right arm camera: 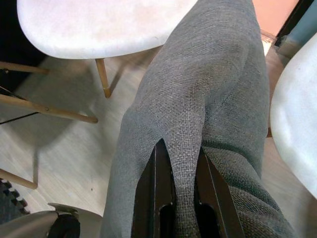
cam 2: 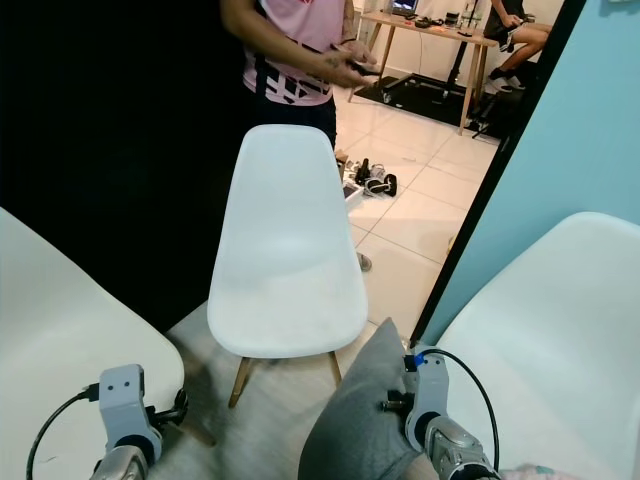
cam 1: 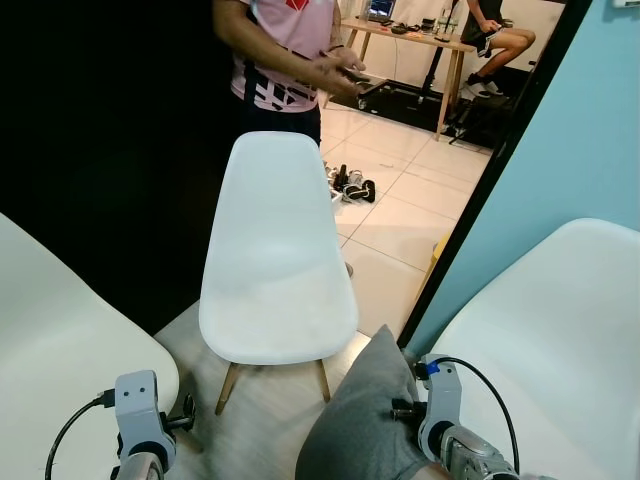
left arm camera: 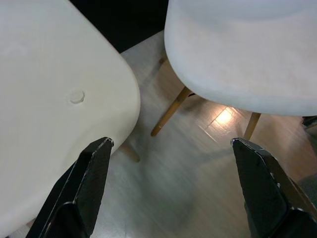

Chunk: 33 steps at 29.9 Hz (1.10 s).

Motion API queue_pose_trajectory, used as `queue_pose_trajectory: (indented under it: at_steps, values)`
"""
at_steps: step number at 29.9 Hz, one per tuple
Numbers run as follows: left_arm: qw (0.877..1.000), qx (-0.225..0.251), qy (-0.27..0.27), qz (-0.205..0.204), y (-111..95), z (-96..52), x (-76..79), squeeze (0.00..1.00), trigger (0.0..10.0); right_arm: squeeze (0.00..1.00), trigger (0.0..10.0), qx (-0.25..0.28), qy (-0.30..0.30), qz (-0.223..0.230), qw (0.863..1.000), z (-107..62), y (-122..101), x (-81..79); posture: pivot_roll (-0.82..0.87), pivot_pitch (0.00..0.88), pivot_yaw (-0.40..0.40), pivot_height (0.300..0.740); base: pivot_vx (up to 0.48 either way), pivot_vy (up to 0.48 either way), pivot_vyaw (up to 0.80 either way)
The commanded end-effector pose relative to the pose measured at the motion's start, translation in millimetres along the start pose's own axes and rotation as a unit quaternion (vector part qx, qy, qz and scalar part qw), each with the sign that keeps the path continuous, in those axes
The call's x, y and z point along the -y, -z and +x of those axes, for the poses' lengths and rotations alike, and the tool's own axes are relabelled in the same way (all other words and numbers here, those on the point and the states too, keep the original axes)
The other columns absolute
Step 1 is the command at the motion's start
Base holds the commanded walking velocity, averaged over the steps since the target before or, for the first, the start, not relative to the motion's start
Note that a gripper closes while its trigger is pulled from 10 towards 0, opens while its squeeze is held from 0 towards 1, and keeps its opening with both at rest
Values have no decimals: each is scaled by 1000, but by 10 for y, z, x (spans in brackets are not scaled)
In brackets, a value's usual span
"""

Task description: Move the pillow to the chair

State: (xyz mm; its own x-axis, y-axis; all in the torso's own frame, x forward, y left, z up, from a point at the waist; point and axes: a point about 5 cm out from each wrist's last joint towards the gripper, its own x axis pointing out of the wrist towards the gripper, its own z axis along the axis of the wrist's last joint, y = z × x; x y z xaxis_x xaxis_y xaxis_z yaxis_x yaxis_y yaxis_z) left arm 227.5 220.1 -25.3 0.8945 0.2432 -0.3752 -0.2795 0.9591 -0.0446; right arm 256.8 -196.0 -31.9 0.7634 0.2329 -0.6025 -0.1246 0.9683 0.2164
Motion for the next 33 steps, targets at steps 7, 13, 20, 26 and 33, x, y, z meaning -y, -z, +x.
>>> queue_pose_trajectory:
  at_steps: [7, 13, 20, 26, 33]
  values:
    - [999, 45, -18, 10, -181, 20, -143, 0, 10000, 0, 10000, 89, -44, 22, 995, 46, -450, -15, 94, 0, -101, 720, 0, 0, 0]
    - [988, 146, -6, 40, -716, 55, -203, 0, 10000, 0, 10000, 236, -153, -63, 958, 83, -1573, -442, 92, 0, -99, 720, 0, 0, 0]
    - [973, 227, 3, 32, -1194, -21, -109, 0, 10000, 0, 10000, 352, -221, -96, 904, -159, -2198, -956, 92, 0, -98, 720, 0, 0, 0]
    - [955, 293, 40, 17, -1604, -185, 199, 0, 10000, 0, 10000, 401, -259, -67, 876, -343, -2403, -1123, 93, 0, -96, 720, 0, 0, 0]
    - [946, 318, 54, 33, -1867, -332, 345, 0, 10000, 0, 10000, 373, -266, -65, 887, -342, -2242, -1191, 89, 0, -91, 720, 73, 0, 0]
